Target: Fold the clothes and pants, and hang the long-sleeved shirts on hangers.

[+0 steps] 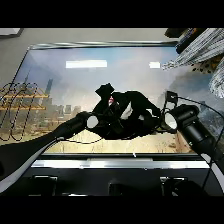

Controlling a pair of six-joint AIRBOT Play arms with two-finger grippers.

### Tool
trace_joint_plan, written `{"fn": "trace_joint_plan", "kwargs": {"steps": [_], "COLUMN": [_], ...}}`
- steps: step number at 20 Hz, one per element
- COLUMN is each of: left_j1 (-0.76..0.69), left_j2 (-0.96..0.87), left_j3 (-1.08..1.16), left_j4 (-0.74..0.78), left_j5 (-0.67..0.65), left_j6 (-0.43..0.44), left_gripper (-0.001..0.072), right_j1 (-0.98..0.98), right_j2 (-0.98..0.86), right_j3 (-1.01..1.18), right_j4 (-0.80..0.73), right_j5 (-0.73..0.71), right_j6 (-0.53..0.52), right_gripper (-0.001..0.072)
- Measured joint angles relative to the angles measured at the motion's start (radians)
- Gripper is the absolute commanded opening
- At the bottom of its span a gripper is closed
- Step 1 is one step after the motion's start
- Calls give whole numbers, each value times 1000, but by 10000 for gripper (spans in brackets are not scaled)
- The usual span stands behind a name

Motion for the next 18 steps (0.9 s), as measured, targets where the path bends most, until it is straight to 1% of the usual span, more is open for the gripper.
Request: {"fn": "trace_joint_plan", "kwargs": {"steps": [4, 7, 10, 14, 16, 18], "left_j1": [93, 199, 296, 380, 397, 407], "left_j2": [7, 25, 41, 88, 139, 208], "left_j3": [132, 314, 521, 779, 850, 883], "left_j4": [-21, -25, 6, 148, 219, 261], "left_j5": [-31, -122, -277, -478, -531, -563], "left_j6": [-150, -241, -332, -497, -560, -613], "left_gripper": [23, 23, 23, 22, 22, 23], "right_j1": [0, 0, 0, 0, 0, 0], "right_j2": [-4, -39, -115, -232, -277, -288], "right_j3": [84, 242, 469, 812, 977, 1078], "right_j4": [-20, -37, -40, -28, -9, 36], "right_j5": [-13, -29, -41, -53, -68, -106], "right_j6": [23, 4, -51, -159, -212, -249], "right_gripper": [33, 33, 33, 32, 32, 32]}}
